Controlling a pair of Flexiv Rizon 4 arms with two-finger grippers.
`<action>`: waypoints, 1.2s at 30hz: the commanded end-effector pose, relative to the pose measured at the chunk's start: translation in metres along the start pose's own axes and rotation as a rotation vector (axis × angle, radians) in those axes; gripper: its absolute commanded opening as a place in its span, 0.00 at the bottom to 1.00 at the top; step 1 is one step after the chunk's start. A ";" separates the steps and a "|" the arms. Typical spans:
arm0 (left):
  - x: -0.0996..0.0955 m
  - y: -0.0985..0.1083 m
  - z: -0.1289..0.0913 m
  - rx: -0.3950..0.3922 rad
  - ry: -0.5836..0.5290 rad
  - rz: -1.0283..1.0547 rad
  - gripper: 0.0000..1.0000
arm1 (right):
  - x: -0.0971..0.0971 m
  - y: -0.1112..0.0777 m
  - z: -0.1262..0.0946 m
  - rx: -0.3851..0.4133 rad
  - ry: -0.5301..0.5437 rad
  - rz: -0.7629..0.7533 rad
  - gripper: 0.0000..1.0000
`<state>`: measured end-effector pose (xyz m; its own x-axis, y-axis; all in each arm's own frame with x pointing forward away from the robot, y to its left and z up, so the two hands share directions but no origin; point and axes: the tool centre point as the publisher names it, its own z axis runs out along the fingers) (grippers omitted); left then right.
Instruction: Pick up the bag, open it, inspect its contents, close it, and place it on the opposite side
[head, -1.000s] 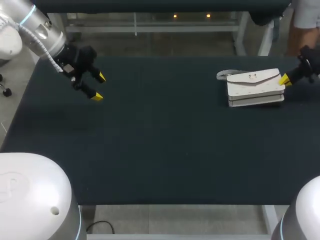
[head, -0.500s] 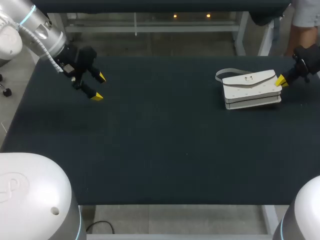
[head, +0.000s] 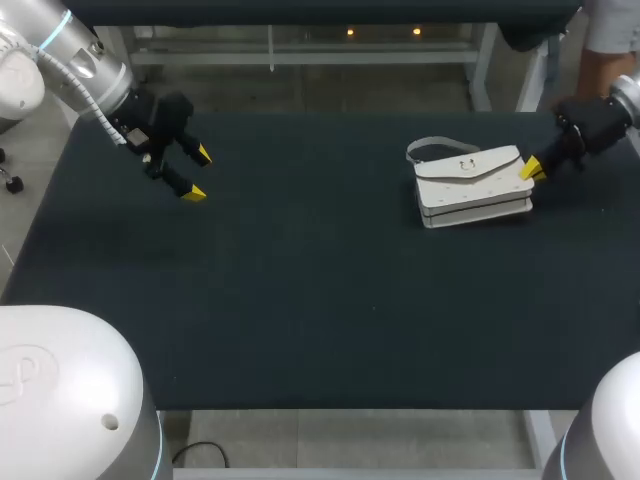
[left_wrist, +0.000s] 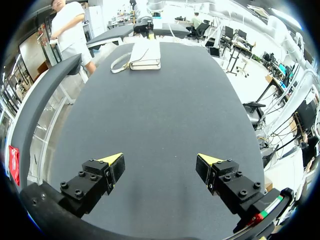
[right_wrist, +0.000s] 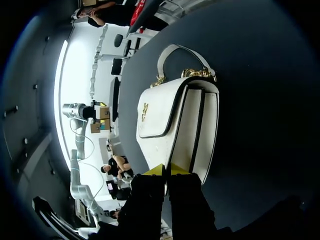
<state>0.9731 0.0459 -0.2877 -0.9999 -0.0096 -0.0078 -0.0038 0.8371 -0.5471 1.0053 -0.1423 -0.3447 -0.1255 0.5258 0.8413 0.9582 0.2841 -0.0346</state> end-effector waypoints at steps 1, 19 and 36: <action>0.000 0.000 0.001 0.002 -0.001 0.001 1.00 | 0.001 -0.001 0.025 0.011 0.017 -0.002 0.00; 0.000 0.000 0.001 0.002 -0.001 0.001 1.00 | 0.011 -0.016 0.030 -0.042 -0.067 0.063 0.79; 0.000 0.000 0.001 0.002 -0.001 0.001 1.00 | 0.005 -0.009 0.041 -0.102 -0.122 0.159 0.45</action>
<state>0.9732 0.0458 -0.2877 -0.9999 -0.0096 -0.0079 -0.0037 0.8371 -0.5471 0.9912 -0.1134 -0.3620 0.0070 0.6425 0.7662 0.9777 0.1562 -0.1400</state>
